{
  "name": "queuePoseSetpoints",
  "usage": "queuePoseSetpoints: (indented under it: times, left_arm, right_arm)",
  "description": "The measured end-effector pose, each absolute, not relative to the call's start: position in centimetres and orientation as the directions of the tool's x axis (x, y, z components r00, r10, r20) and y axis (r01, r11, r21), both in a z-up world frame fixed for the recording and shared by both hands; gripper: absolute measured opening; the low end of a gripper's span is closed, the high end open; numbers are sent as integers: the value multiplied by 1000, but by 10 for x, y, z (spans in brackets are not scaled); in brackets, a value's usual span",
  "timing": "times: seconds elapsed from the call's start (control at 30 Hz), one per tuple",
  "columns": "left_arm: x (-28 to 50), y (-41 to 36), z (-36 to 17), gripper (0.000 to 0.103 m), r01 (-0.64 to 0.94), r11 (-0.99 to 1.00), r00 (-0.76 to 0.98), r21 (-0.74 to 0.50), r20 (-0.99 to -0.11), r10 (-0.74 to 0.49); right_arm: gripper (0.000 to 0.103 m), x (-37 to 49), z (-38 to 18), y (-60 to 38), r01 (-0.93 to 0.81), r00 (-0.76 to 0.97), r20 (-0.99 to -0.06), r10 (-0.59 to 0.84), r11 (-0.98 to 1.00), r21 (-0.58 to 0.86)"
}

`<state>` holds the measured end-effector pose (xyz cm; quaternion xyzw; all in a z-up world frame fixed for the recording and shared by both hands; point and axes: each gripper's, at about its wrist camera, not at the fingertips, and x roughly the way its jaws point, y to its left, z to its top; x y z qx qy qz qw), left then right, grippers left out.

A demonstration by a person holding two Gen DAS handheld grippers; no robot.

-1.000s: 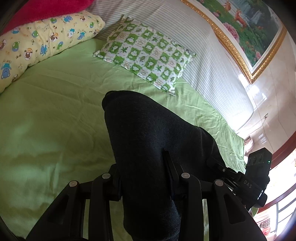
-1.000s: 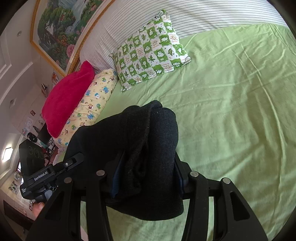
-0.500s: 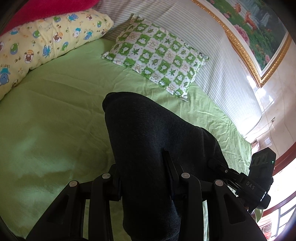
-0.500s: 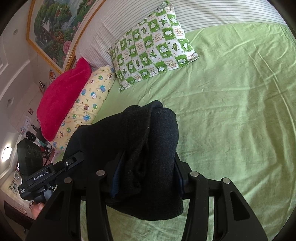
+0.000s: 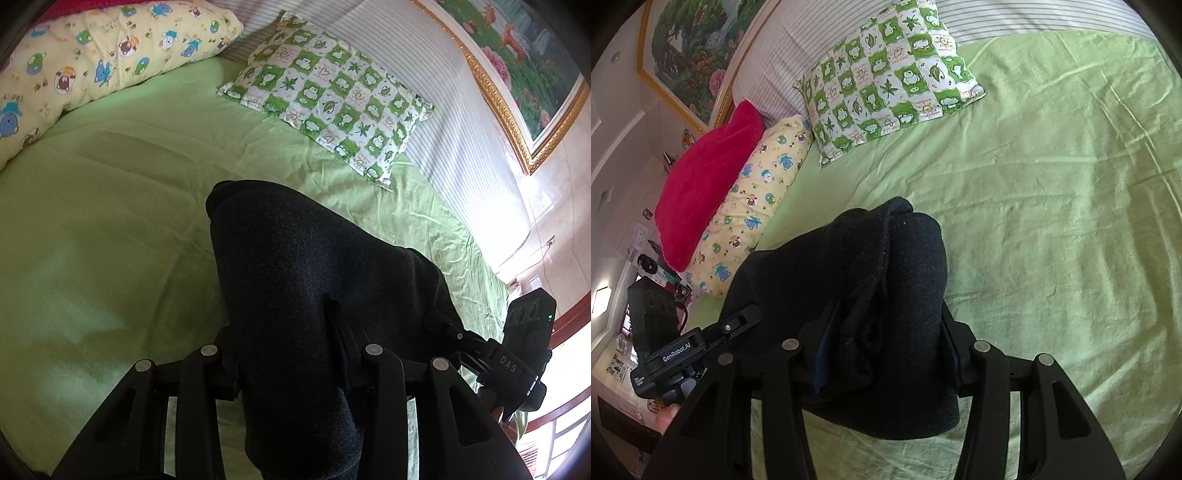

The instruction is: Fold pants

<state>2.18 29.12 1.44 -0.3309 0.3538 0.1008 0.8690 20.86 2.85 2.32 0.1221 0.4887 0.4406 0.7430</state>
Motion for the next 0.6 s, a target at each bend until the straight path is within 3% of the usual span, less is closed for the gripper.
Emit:
queuePoseSetpoints:
  times: [0.6]
  left_arm:
    - [25,294,-2,50,-414,758,722,-504,-689,-64]
  right_arm:
    - [57,212,7,25,-523,121,-623,773,583,621]
